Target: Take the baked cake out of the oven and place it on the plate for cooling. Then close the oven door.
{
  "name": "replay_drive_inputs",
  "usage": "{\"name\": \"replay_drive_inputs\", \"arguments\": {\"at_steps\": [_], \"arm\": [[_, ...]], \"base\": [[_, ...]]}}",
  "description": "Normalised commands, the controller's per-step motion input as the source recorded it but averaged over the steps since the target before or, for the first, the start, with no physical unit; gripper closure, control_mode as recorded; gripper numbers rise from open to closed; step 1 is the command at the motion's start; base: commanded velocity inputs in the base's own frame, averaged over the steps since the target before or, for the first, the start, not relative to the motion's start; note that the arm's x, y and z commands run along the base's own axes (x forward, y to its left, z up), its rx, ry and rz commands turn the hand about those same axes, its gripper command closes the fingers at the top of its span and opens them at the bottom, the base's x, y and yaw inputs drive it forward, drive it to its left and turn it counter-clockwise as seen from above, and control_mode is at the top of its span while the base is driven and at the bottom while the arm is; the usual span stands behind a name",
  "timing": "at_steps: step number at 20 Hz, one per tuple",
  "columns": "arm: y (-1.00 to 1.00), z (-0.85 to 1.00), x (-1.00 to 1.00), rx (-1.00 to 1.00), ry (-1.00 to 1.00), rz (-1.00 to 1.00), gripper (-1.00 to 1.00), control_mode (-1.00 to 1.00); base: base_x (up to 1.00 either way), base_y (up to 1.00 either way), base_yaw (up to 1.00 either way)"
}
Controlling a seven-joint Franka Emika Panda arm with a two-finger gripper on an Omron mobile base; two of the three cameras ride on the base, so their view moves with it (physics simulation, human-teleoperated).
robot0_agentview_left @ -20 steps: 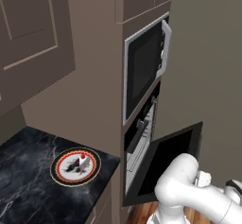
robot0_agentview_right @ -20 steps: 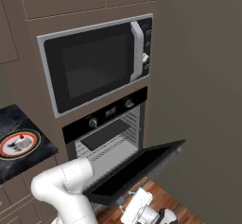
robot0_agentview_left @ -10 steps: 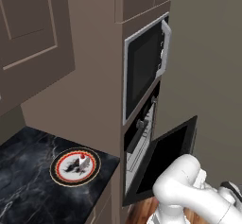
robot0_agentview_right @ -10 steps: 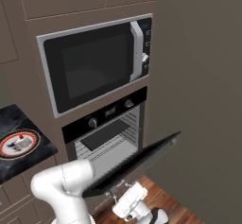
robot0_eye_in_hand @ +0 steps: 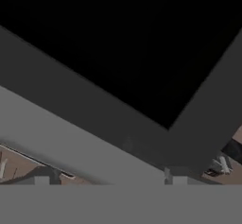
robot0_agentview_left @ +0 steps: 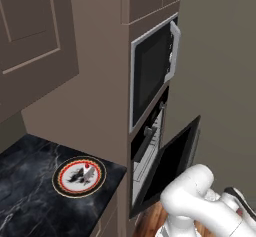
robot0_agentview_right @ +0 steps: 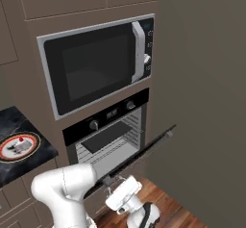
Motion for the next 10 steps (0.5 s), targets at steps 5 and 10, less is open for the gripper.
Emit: {"name": "replay_drive_inputs", "arguments": {"at_steps": [5, 10], "arm": [[0.83, 0.21, 0.60, 0.00, -0.12, 0.00, -1.00, -1.00], [0.79, 0.21, 0.63, 0.00, -0.11, 0.00, -1.00, -1.00]], "base": [[0.00, 0.00, 0.00], [0.00, 0.00, 0.00]]}}
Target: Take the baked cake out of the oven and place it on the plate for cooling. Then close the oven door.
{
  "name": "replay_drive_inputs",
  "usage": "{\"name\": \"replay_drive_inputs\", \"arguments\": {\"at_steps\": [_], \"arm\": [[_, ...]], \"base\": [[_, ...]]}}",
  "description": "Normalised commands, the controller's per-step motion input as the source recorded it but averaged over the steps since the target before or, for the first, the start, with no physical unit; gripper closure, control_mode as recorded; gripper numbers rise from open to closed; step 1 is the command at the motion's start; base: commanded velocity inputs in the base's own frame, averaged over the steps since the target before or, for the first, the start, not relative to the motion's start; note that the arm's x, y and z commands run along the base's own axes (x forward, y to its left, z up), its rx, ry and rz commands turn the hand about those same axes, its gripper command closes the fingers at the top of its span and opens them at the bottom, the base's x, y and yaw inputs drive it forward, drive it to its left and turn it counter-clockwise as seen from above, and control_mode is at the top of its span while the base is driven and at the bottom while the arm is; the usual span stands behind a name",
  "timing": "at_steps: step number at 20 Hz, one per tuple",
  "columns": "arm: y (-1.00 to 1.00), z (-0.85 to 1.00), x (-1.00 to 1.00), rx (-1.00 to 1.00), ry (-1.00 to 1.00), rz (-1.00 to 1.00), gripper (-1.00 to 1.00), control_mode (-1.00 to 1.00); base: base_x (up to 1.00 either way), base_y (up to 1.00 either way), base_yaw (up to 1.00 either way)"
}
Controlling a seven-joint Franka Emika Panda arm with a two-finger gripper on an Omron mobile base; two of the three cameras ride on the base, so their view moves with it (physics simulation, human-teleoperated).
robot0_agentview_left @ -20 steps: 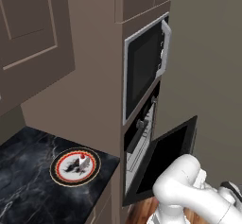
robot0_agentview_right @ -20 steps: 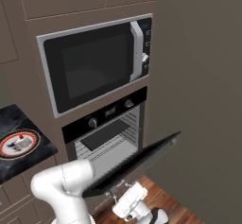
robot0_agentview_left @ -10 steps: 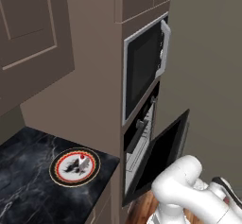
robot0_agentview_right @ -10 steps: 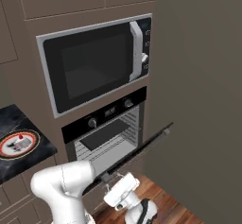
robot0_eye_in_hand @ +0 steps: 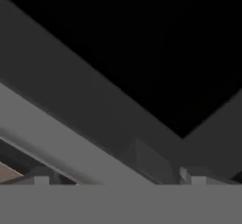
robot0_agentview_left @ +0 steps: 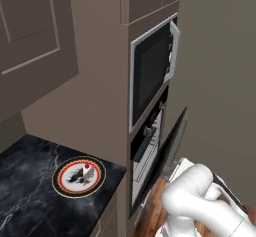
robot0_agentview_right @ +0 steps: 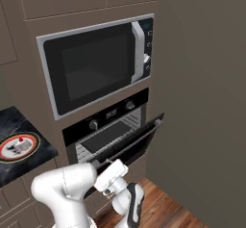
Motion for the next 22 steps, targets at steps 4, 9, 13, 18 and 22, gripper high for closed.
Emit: {"name": "replay_drive_inputs", "arguments": {"at_steps": [4, 9, 13, 18, 22], "arm": [[0.61, 0.18, 0.60, 0.00, -0.08, 0.00, -1.00, -1.00], [0.44, 0.17, 0.52, 0.01, -0.07, 0.00, -1.00, -1.00], [0.41, 0.15, 0.47, 0.01, -0.07, 0.00, -1.00, -1.00], [0.41, 0.14, 0.53, 0.01, -0.05, 0.00, -1.00, -1.00], [0.43, 0.13, 0.56, 0.03, -0.03, 0.01, -1.00, -1.00]], "base": [[0.00, 0.00, 0.00], [0.00, 0.00, 0.00], [0.00, 0.00, 0.00], [0.00, 0.00, 0.00], [0.00, 0.00, 0.00]]}}
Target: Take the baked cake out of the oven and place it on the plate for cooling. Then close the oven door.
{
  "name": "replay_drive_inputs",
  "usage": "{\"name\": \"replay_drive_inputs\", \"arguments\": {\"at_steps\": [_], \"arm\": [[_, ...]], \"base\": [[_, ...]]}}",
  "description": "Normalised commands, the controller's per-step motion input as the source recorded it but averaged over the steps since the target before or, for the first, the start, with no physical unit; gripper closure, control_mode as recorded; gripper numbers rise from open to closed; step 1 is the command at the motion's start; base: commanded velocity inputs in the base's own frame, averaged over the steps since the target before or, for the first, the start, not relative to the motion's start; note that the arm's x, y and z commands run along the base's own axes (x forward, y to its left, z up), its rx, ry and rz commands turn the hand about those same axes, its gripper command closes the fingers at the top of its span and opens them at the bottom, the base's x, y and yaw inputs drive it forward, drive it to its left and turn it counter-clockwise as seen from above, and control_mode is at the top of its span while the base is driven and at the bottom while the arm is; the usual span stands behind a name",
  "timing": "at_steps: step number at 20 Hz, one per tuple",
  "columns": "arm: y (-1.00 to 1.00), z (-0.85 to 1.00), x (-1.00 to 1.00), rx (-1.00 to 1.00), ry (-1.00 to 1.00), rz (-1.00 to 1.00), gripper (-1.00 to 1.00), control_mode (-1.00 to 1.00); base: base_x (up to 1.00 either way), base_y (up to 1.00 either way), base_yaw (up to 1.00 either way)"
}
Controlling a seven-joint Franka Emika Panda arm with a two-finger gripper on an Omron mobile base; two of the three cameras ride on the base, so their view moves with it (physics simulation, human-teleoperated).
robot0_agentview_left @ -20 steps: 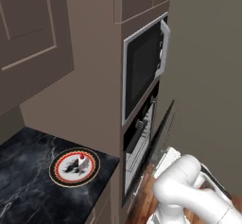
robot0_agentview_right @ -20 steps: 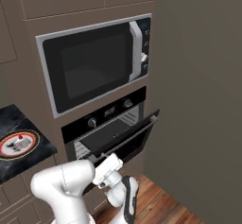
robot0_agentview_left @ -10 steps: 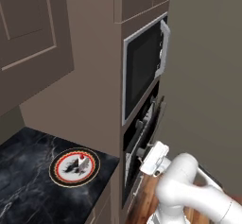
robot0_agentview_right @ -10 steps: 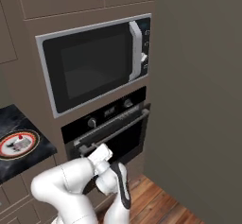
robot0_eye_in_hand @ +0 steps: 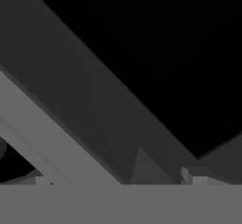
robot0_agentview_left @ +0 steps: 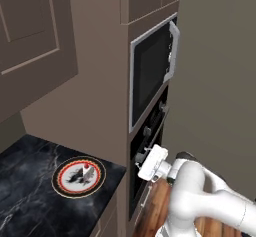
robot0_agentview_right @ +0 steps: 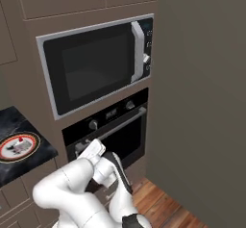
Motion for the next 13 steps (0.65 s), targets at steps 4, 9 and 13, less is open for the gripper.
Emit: {"name": "replay_drive_inputs", "arguments": {"at_steps": [4, 9, 13], "arm": [[0.46, 0.10, 0.57, 0.02, 0.00, 0.03, -1.00, -1.00], [0.48, 0.04, 0.50, 0.01, 0.00, 0.03, -1.00, -1.00], [0.45, 0.00, 0.36, 0.00, 0.00, 0.04, -1.00, -1.00]], "base": [[0.00, 0.00, 0.00], [0.00, 0.00, 0.00], [0.00, 0.00, 0.00]]}}
